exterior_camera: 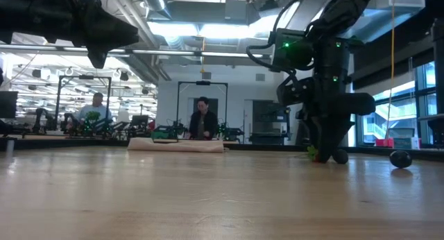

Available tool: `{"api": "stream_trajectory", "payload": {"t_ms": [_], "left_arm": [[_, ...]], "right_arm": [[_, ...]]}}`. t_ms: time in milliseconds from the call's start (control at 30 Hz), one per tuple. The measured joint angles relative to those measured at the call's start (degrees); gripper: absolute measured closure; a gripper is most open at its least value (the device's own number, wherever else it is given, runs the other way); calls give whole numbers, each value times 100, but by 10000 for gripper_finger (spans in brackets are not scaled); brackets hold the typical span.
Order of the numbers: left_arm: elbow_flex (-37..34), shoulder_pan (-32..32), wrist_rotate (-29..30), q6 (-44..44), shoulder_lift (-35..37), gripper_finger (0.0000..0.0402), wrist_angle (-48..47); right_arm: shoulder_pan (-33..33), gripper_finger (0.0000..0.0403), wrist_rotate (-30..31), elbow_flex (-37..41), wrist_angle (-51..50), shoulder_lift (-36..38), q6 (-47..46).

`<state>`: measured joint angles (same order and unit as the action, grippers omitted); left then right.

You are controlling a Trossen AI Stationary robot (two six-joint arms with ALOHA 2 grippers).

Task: Pick and placing Produce into tupperware
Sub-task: Put the strawberry into the transparent bin

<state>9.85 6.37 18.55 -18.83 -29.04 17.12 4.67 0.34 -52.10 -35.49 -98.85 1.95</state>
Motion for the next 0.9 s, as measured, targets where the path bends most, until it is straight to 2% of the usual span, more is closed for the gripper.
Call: {"api": "stream_trajectory", "payload": {"t_ms": [667,900], "left_arm": [[1,0,7,0,0,287,0],[0,0,7,0,0,279,-2]], "right_arm": [[-2,286,20,20,269,-2,9],[-2,286,20,20,280,-4,-13]]}}
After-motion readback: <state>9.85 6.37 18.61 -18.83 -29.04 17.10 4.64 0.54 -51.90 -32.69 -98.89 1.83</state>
